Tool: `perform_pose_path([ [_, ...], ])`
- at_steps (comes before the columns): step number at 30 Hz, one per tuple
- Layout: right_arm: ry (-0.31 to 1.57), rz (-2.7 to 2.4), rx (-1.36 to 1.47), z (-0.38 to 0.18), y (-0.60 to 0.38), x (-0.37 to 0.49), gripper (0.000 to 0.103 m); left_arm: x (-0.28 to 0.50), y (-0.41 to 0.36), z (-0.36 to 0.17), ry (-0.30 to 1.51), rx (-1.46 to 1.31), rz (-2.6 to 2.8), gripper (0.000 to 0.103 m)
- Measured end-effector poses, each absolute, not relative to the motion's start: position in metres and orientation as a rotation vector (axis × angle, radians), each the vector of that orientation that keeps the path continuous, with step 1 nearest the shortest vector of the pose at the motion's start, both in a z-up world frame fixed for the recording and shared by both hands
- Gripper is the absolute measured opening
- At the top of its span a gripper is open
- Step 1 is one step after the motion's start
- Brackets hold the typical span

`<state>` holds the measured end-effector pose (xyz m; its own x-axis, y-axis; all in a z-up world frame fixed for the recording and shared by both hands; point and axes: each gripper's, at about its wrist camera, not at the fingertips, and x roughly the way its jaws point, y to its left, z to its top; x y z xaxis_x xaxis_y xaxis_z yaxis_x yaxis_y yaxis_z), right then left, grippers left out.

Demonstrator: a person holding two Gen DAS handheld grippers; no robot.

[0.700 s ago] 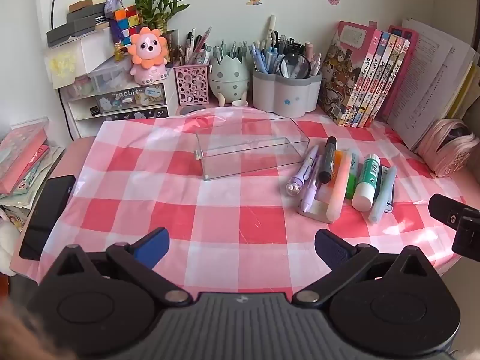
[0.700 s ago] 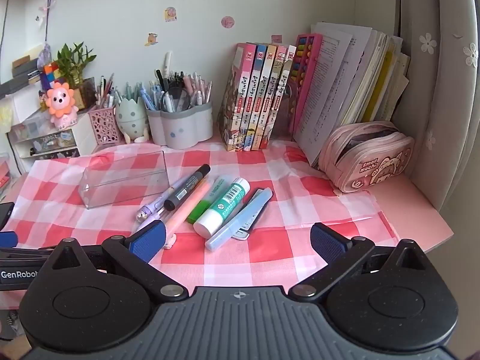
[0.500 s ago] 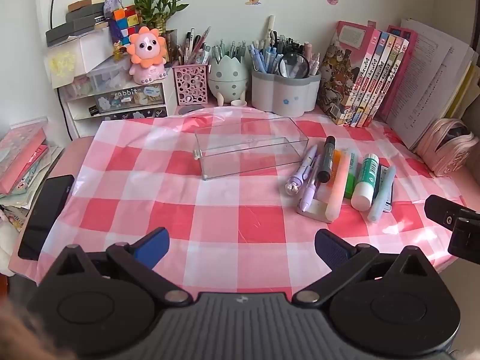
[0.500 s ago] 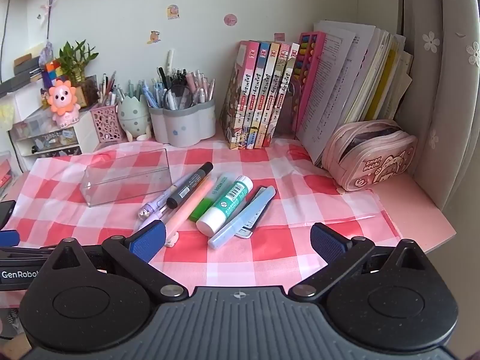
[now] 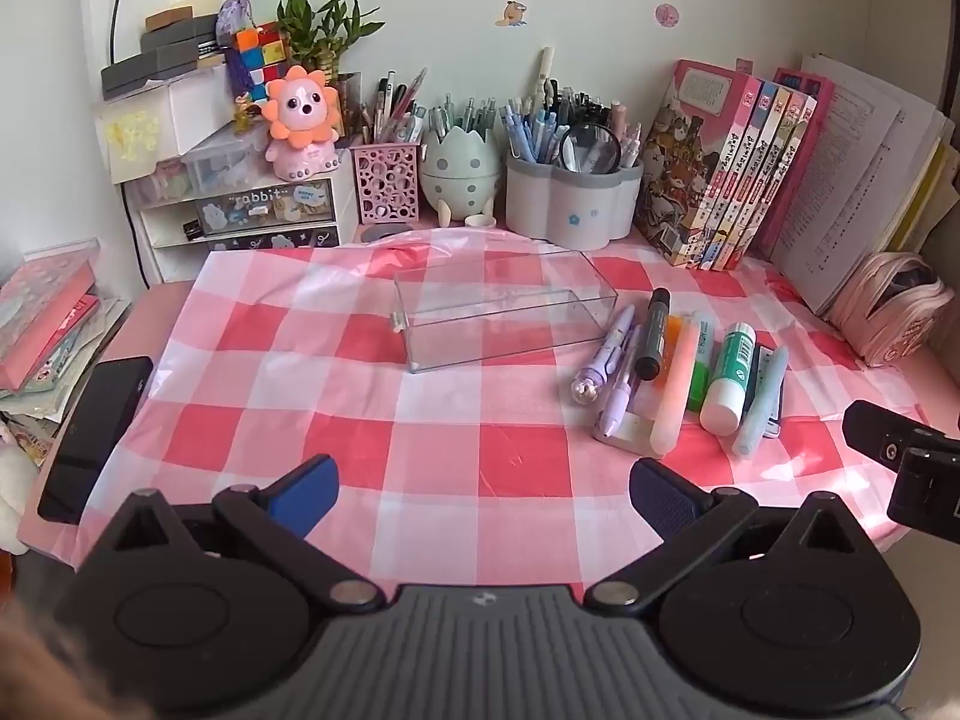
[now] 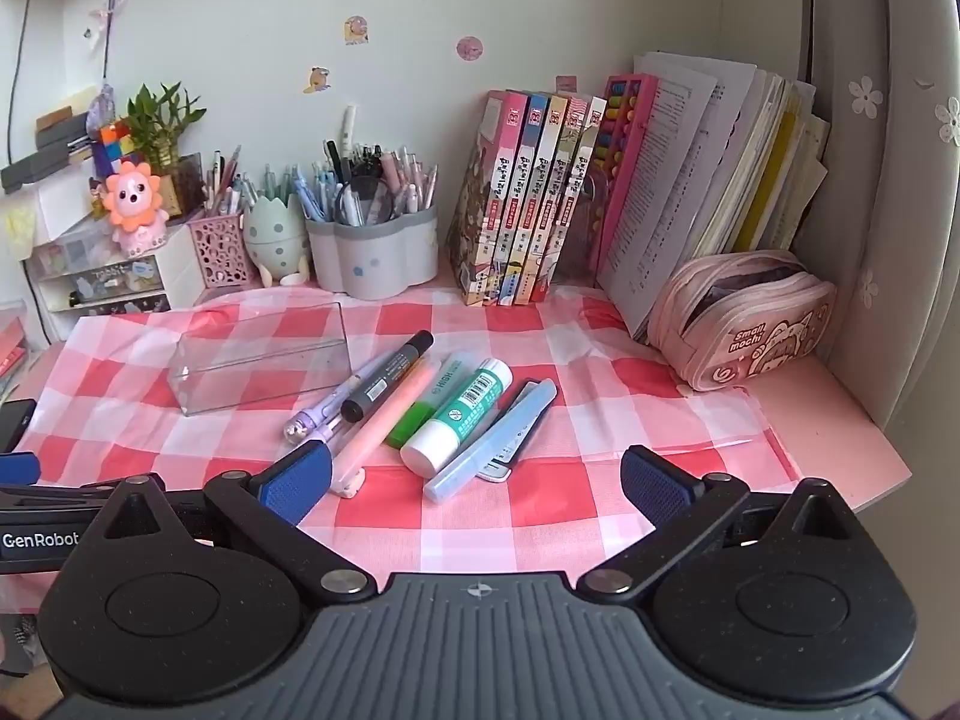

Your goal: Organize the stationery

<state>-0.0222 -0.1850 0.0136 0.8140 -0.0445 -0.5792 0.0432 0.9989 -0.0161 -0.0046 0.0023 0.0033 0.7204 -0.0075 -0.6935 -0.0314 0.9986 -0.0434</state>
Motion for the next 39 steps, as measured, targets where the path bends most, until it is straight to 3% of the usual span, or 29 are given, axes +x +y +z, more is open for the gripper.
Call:
perform_pose_path([
  [39,0.640,-0.027,-0.045,0.003,-0.182,0.002,0.098,0.021,0.020,-0.008,0.740,-0.063,0.036,0.081],
])
